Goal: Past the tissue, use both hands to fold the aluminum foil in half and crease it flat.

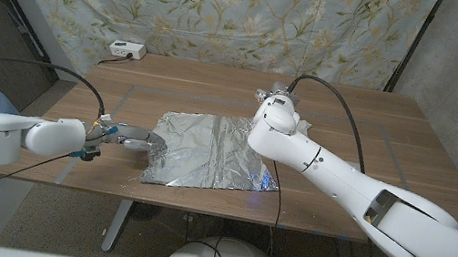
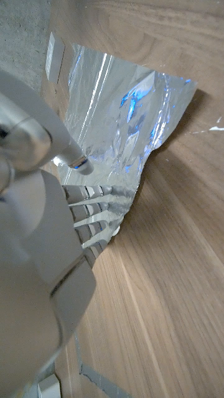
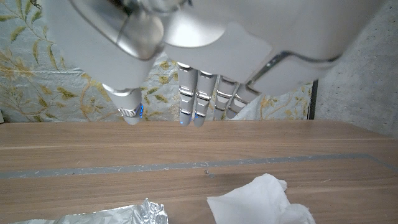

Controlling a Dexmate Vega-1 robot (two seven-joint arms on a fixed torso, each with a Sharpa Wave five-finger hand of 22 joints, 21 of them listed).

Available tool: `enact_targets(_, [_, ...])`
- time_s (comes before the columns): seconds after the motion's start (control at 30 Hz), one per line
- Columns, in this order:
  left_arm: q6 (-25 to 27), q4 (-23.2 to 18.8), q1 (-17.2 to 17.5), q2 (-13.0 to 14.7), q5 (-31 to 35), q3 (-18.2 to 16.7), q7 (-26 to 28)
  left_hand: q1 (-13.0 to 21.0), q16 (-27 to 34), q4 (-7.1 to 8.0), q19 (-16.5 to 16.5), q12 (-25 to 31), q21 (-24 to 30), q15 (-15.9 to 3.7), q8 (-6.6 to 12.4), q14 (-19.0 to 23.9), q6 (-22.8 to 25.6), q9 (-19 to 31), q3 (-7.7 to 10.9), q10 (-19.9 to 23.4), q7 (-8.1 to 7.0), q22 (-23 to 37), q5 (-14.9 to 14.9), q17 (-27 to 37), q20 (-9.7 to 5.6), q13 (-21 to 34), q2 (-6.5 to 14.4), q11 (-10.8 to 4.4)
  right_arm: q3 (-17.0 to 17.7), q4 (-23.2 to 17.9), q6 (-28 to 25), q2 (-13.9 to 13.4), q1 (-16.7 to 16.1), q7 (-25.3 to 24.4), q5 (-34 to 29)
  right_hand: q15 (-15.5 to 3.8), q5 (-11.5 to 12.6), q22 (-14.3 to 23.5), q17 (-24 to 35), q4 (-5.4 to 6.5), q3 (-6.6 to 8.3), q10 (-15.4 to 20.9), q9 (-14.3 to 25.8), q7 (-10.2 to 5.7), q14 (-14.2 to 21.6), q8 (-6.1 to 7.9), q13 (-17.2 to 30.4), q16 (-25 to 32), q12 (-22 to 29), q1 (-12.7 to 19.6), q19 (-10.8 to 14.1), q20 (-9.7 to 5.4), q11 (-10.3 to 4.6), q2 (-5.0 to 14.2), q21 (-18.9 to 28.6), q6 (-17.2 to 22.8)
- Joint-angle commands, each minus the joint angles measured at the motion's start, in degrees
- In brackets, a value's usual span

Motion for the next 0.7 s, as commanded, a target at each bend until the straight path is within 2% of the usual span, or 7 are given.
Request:
enact_targets(0.03, [0.2, 0.1, -3.8, 1.1, -1.2, 4.7, 0.2, -0.6, 0.2, -0.12, -0.6, 0.4, 0.4, 0.16, 0.27, 0.7, 0.7, 0.2, 0.58, 0.7, -0.1, 0.1, -0.2, 0.2, -0.01, 0.2, 0.1, 0.19, -1.3, 3.5, -0.1, 2.1, 0.6, 3.2, -4.4, -0.01, -0.1, 0.2, 0.2, -0.02, -0.39, 0.7, 0.2, 0.14, 0.8, -0.1, 0.1, 0.1, -0.1, 0.9, 0.4, 0.09, 0.32, 0.13, 0.3, 0.6])
enact_targets(0.2, [0.0, 0.3, -3.9, 1.1, -1.4, 4.9, 0.2, -0.8, 0.2, -0.15, -0.7, 0.3, 0.5, 0.13, 0.22, 0.7, 0.8, 0.2, 0.71, 0.8, 0.0, 0.1, -0.3, 0.2, -0.11, 0.2, 0.1, 0.12, -1.7, 4.9, -0.1, 2.8, 1.2, 3.4, -4.0, -0.5, 0.0, 0.2, 0.2, 0.01, -0.55, 1.9, 0.2, -0.04, 1.2, 0.22, 0.1, 0.2, 0.2, 1.2, 0.8, 0.09, 0.31, 0.13, 0.4, 2.0])
enact_targets(0.5, [-0.1, 0.5, -3.9, 1.1, -1.8, 4.8, 0.2, -1.2, 0.0, -0.23, -0.7, 0.2, 0.5, 0.16, 0.1, 0.8, 0.9, 0.2, 1.01, 0.8, 0.06, 0.1, -0.3, 0.1, -0.12, 0.2, 0.1, 0.21, -2.8, 8.5, -0.1, 4.7, 2.0, 10.2, -10.1, -0.7, 0.0, 0.2, 0.1, -0.08, -0.7, 2.4, 0.3, -0.25, 1.2, 0.08, 0.2, 0.0, 0.1, 1.9, 1.0, 0.67, 0.18, 0.14, 0.3, 2.3])
enact_targets(0.7, [0.0, 0.6, -3.3, 1.1, -1.5, 4.2, 0.3, -1.5, -0.3, -0.4, -1.0, -0.1, 0.5, 0.21, -0.11, 0.6, 0.7, 0.2, 1.44, 0.5, -0.01, 0.1, -0.3, 0.1, -0.31, 0.2, 0.1, 0.18, -3.2, 10.0, -0.1, 5.4, 1.8, 12.6, -12.7, -1.5, 0.0, 0.2, 0.1, -0.24, -0.75, 3.1, 0.3, -0.74, 1.2, 0.18, 0.3, -0.1, 0.2, 2.6, 0.9, 1.18, -0.21, 0.06, 0.2, 3.1])
